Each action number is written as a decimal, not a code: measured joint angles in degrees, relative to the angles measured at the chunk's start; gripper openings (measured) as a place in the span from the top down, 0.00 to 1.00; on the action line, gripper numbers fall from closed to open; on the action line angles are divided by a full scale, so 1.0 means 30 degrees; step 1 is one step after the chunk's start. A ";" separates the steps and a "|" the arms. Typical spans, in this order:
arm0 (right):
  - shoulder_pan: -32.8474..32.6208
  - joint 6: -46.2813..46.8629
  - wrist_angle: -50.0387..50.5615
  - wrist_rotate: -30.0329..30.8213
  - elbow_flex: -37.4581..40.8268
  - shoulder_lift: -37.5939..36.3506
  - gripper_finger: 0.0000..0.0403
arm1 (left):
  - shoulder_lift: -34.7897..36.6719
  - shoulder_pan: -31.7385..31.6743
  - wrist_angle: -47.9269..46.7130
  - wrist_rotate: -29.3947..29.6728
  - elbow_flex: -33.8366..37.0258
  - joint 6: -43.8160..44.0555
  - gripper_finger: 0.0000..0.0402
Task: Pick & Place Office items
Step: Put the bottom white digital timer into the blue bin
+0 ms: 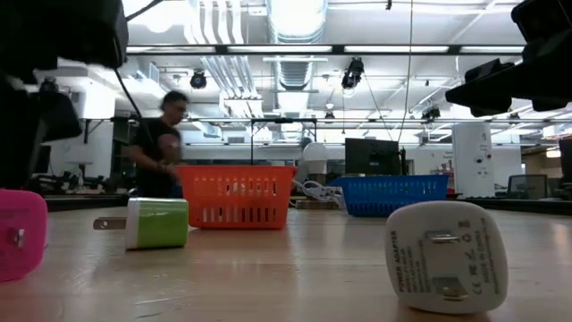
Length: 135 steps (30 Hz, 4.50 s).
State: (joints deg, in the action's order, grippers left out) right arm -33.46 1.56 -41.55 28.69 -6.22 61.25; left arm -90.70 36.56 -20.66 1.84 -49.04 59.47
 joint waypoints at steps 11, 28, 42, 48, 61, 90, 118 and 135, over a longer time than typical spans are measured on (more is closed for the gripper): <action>-0.0179 -0.0269 0.0368 -0.0007 0.0000 0.0003 0.46 | -0.2357 0.0000 -0.2438 0.0184 -0.2126 0.0855 0.30; -0.0183 -0.0570 0.0363 -0.0022 0.0000 0.0003 0.46 | -0.2870 0.0000 -0.5254 0.0814 -0.3008 0.1418 0.30; -0.0179 -0.0510 0.0355 -0.0036 0.0000 0.0003 0.46 | -0.2890 0.0261 -0.6086 0.0788 -0.2972 -0.0566 0.30; -0.0180 -0.0446 0.0359 -0.0036 0.0000 0.0003 0.46 | -0.2890 0.0561 -0.7462 0.0671 -0.2935 -0.1911 0.30; -0.0180 -0.0364 0.0355 -0.0044 0.0000 0.0003 0.46 | -0.2890 0.0663 -0.7478 0.1320 -0.2935 -0.2137 0.60; -0.0179 -0.0064 0.0202 -0.0029 0.0000 0.0010 0.46 | -0.1378 0.1370 -0.2561 1.3402 -0.1598 -0.6893 0.89; 0.7400 -0.2076 -0.4635 -0.4174 0.0233 0.0003 0.46 | -0.4095 -1.2215 2.4882 -0.2560 0.2161 -2.2267 0.89; 1.0560 -0.1817 -0.4999 -0.7169 -0.0321 0.0651 0.46 | -0.8111 -1.4037 2.5003 -0.5412 -0.2971 -2.2945 0.89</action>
State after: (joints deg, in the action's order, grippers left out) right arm -1.78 -3.89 -56.55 7.18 -7.18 63.20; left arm -115.04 -5.55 54.35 -14.39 -57.95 -9.37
